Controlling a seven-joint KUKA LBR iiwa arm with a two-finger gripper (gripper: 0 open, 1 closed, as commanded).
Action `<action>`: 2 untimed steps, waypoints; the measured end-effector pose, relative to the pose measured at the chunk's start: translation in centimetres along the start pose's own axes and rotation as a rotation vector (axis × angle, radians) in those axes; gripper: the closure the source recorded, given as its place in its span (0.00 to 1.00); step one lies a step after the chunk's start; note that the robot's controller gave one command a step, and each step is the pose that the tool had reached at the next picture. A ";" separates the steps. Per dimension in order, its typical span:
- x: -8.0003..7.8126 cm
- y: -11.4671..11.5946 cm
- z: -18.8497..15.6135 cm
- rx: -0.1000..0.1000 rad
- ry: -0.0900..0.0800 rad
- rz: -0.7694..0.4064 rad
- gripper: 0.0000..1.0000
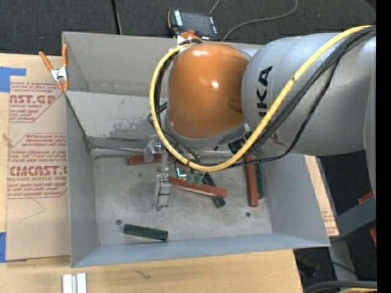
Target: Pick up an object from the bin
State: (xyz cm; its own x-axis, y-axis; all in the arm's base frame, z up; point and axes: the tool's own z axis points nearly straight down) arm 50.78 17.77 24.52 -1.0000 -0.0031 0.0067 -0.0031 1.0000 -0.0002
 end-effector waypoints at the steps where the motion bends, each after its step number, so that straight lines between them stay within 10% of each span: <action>1: 1.7 1.2 12.0 0.002 0.001 -0.121 0.00; 2: 2.4 0.3 17.8 -0.002 -0.011 -0.090 0.00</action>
Offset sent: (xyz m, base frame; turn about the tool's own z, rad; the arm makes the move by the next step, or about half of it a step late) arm -0.0158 0.0115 -0.1147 -0.1196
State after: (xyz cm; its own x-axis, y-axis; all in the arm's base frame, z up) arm 48.31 18.06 6.77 -0.9957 -0.0927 -0.0042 -0.0927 0.9957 0.0015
